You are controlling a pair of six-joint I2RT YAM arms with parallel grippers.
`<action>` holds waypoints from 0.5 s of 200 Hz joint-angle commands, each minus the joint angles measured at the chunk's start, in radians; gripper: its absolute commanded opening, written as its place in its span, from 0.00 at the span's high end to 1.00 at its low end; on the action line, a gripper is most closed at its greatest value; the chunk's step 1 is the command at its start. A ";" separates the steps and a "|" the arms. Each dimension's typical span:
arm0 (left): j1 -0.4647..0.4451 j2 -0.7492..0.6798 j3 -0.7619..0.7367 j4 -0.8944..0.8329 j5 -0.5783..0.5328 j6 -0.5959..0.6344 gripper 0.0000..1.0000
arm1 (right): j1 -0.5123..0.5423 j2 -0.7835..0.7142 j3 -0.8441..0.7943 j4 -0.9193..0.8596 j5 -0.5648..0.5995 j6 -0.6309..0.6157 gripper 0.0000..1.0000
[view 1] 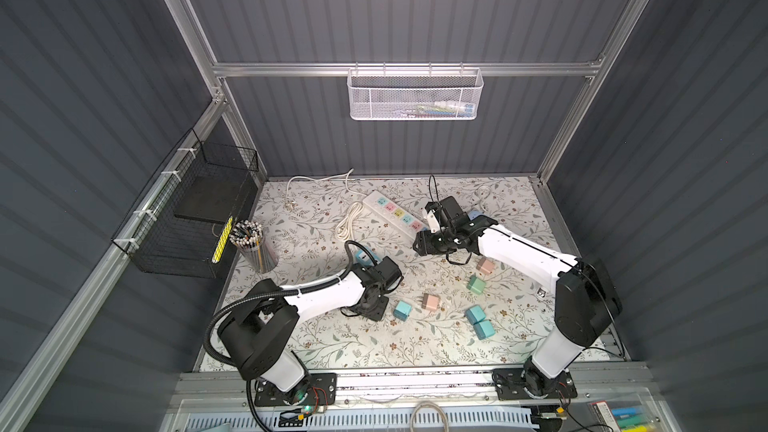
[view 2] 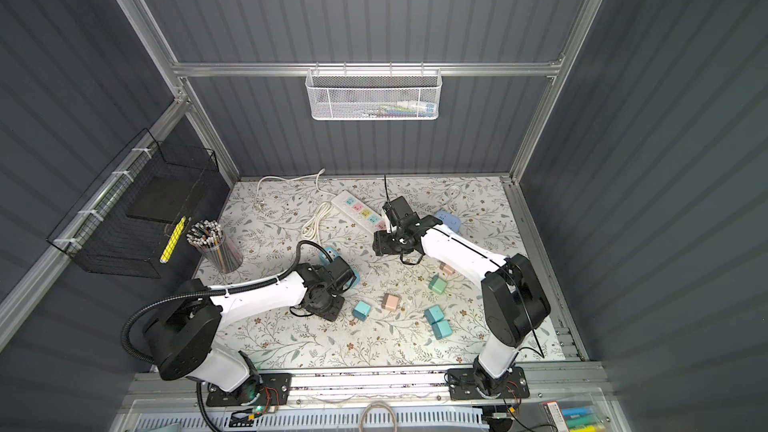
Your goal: Insert the plug
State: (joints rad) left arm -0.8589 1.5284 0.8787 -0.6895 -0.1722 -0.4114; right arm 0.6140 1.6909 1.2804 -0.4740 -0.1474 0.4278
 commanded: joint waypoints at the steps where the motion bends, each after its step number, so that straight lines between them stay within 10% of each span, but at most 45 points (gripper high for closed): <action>1: -0.004 -0.146 -0.004 0.113 -0.105 0.029 0.85 | -0.004 -0.047 0.013 -0.027 -0.039 -0.017 0.38; 100: -0.005 -0.297 -0.235 1.055 -0.147 0.553 0.93 | -0.020 -0.119 0.168 -0.092 -0.314 -0.157 0.55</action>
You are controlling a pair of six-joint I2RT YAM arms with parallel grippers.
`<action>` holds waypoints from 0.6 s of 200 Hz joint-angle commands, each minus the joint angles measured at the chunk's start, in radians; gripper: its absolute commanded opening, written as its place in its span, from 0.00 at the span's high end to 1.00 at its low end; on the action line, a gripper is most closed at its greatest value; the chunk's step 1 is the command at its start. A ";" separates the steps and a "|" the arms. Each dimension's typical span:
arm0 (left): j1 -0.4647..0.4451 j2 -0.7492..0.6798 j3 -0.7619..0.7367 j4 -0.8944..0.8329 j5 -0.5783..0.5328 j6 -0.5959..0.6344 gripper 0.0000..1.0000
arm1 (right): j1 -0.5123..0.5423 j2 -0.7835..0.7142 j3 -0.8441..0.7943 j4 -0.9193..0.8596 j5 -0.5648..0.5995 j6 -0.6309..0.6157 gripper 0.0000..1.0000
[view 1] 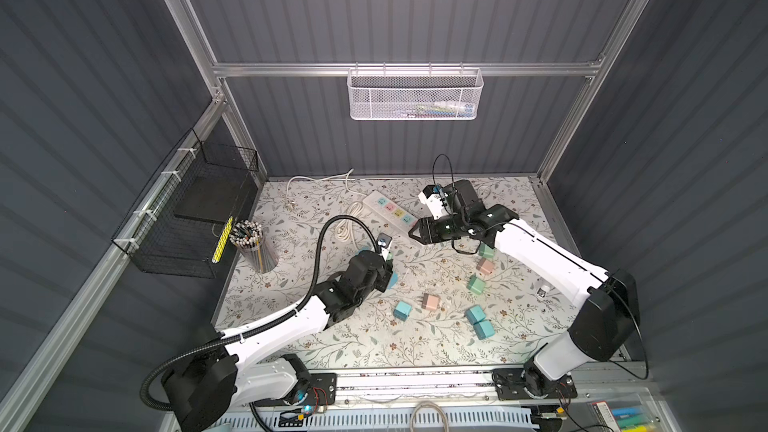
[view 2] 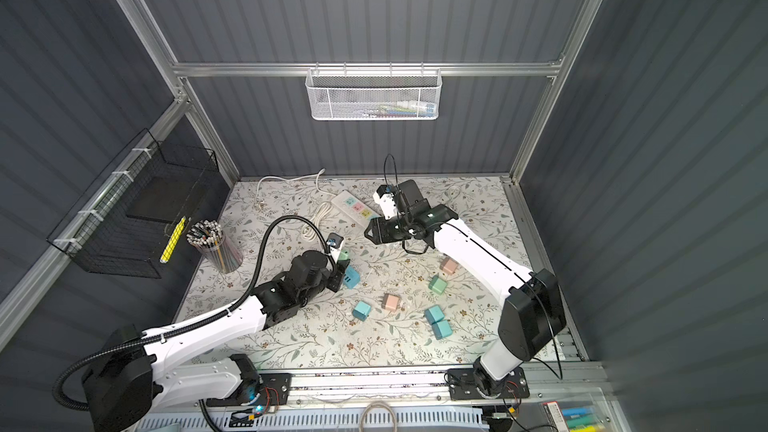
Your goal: Insert the plug
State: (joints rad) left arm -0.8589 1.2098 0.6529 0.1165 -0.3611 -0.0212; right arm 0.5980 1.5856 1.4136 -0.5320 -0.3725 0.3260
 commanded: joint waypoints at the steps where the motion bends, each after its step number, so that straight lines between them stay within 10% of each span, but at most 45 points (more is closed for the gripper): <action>1: -0.005 0.022 -0.011 0.253 0.043 0.164 0.93 | -0.004 -0.014 0.036 -0.035 -0.091 -0.056 0.56; 120: -0.003 -0.006 -0.025 0.284 0.111 0.163 0.90 | 0.009 0.090 0.075 -0.029 -0.261 -0.087 0.53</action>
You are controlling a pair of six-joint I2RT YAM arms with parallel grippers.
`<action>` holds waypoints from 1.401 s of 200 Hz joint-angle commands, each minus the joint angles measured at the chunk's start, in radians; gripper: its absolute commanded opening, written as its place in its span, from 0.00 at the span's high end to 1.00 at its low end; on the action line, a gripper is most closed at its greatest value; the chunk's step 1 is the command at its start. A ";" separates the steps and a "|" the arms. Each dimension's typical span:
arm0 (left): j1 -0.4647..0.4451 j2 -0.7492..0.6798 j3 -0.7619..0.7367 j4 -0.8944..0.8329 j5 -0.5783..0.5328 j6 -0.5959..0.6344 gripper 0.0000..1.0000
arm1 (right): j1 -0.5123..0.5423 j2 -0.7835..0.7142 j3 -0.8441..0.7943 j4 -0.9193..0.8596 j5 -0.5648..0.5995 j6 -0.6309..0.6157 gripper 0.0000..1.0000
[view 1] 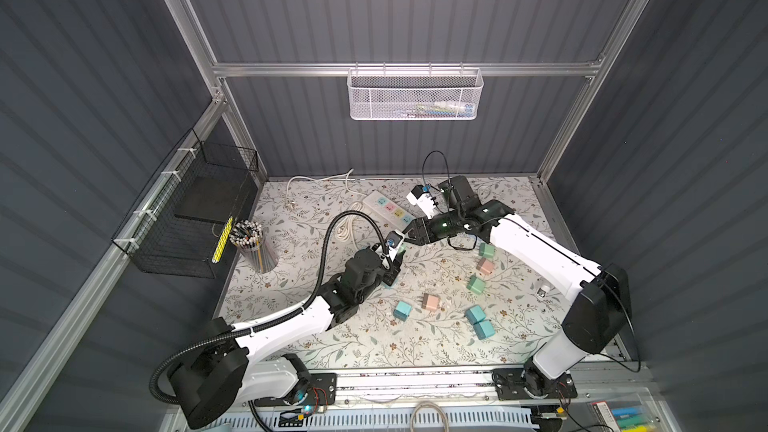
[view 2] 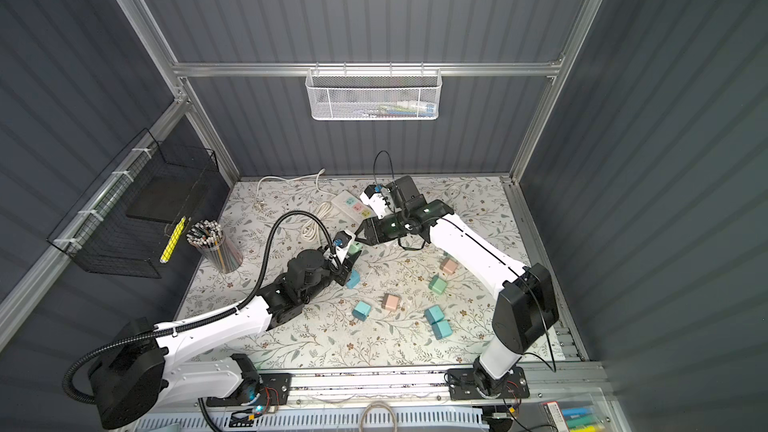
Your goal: Insert the plug
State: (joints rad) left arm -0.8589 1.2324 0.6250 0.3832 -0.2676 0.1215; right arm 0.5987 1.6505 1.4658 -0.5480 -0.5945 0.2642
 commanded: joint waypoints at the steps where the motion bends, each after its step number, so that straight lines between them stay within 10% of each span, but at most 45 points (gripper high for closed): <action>1: -0.004 -0.029 0.003 0.017 0.018 0.020 0.90 | 0.008 0.026 0.023 -0.013 -0.039 -0.027 0.53; 128: -0.002 -0.025 0.023 -0.007 -0.015 0.034 0.86 | 0.055 0.089 0.037 -0.035 -0.021 -0.043 0.72; 196: 0.011 -0.201 -0.010 -0.097 -0.223 -0.129 0.19 | 0.060 0.104 0.008 0.100 0.162 -0.043 0.80; 280: 0.470 -0.228 0.107 -0.525 -0.032 -0.568 0.10 | 0.157 0.399 0.192 0.154 0.378 -0.158 0.82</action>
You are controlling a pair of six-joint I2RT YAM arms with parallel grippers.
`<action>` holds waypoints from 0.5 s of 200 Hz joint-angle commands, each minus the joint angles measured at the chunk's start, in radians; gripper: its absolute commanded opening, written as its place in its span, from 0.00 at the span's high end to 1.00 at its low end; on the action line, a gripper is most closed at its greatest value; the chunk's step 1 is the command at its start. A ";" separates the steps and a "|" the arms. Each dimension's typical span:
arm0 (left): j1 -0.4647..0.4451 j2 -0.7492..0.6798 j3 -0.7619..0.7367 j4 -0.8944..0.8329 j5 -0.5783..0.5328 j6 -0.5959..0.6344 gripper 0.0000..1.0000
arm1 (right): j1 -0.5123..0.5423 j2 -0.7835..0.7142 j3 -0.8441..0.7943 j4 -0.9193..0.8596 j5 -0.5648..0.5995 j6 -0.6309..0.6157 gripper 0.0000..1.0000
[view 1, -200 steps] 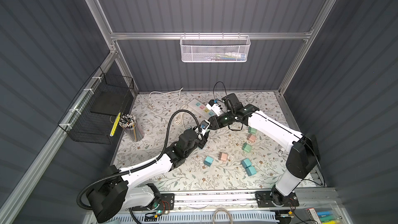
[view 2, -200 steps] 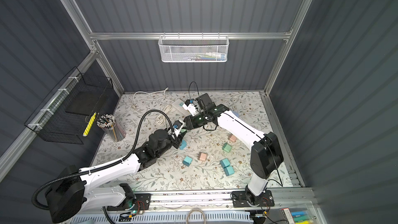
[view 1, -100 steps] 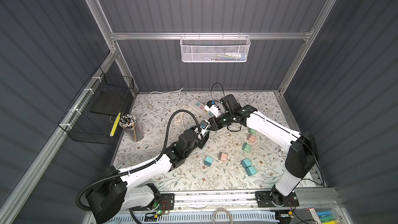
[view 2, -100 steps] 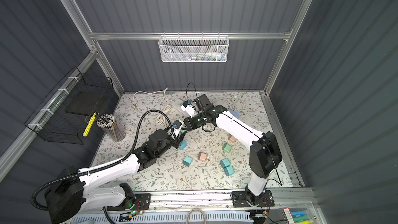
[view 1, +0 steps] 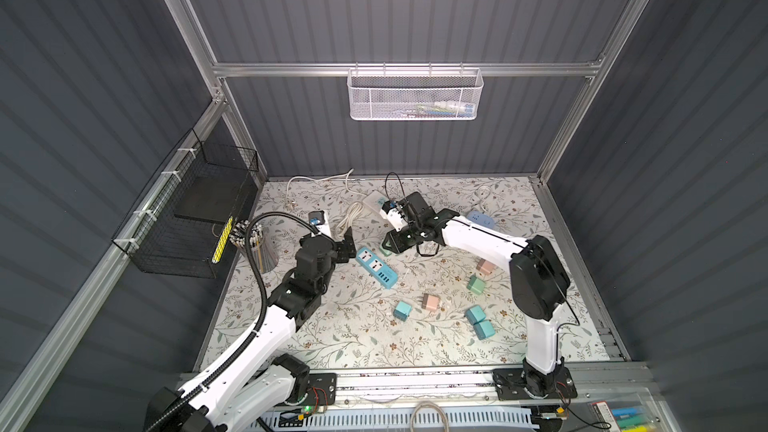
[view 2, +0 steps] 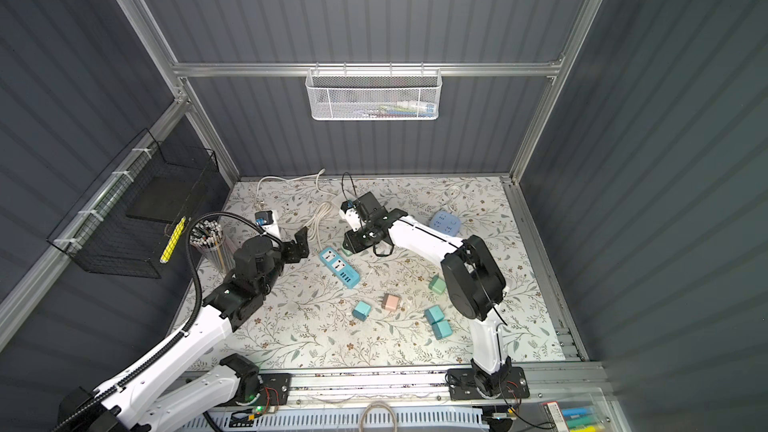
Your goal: Insert the plug
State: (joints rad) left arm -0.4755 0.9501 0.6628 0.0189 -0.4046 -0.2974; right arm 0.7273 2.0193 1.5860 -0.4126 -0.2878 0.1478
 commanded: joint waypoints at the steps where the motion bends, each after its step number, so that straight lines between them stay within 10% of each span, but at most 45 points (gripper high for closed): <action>1: 0.091 0.057 0.072 -0.163 0.109 -0.152 0.10 | 0.029 0.033 0.075 0.018 0.074 -0.041 0.82; 100: 0.209 0.176 0.153 -0.203 0.210 -0.190 0.09 | 0.100 0.159 0.162 0.089 0.230 0.000 0.83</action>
State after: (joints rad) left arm -0.2768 1.1294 0.7902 -0.1658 -0.2256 -0.4751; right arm 0.8291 2.1380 1.7023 -0.3386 -0.1143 0.1406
